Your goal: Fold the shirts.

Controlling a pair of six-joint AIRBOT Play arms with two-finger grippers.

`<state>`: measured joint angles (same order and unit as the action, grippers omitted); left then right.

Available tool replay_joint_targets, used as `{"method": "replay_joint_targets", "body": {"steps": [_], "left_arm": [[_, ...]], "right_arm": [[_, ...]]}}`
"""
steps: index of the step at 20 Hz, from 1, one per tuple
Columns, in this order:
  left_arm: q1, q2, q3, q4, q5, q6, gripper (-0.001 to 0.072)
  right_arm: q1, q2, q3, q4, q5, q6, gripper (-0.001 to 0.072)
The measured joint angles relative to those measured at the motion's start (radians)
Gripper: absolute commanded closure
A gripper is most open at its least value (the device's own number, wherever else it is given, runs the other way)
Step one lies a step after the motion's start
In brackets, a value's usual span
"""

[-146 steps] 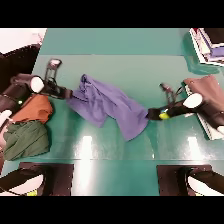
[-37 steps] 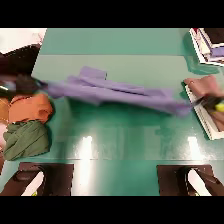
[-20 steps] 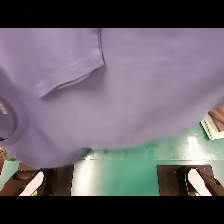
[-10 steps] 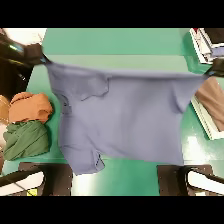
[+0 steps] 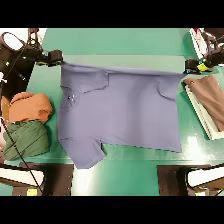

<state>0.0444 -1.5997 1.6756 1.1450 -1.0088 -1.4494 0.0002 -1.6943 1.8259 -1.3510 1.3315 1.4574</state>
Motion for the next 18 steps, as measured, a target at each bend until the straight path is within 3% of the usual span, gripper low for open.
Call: {"method": "replay_joint_targets", "body": {"steps": [4, 11, 12, 13, 14, 15, 16, 18], "left_arm": [[0.0, -0.01, 0.005, 0.049, -0.098, 0.028, 0.0684], [0.001, -0.005, -0.171, 0.123, -0.276, 0.033, 0.0679], [0.001, -0.003, -0.201, 0.129, -0.286, 0.027, 0.0521], [0.001, 0.0, -0.223, 0.133, -0.294, 0.022, 0.0246], [0.002, 0.004, -0.241, 0.138, -0.297, 0.018, 0.0209], [0.002, 0.009, -0.253, 0.138, -0.301, 0.014, 0.0209], [0.002, 0.02, -0.262, 0.138, -0.305, 0.013, 0.0208], [0.0, 0.054, -0.274, 0.149, -0.312, 0.011, 0.0208]], "right_arm": [[0.002, 0.023, -0.032, -0.008, 0.021, 0.003, 0.0699], [0.047, 0.193, -0.392, -0.014, -0.035, 0.004, 0.0698], [0.053, 0.214, -0.439, -0.014, -0.047, 0.004, 0.0698], [0.056, 0.231, -0.482, -0.01, -0.057, 0.004, 0.0697], [0.058, 0.244, -0.515, -0.005, -0.063, 0.004, 0.0694], [0.06, 0.255, -0.543, 0.004, -0.068, 0.005, 0.0599], [0.061, 0.265, -0.567, 0.02, -0.071, 0.005, 0.0405], [0.06, 0.282, -0.597, 0.043, -0.07, 0.005, 0.0389]]}}
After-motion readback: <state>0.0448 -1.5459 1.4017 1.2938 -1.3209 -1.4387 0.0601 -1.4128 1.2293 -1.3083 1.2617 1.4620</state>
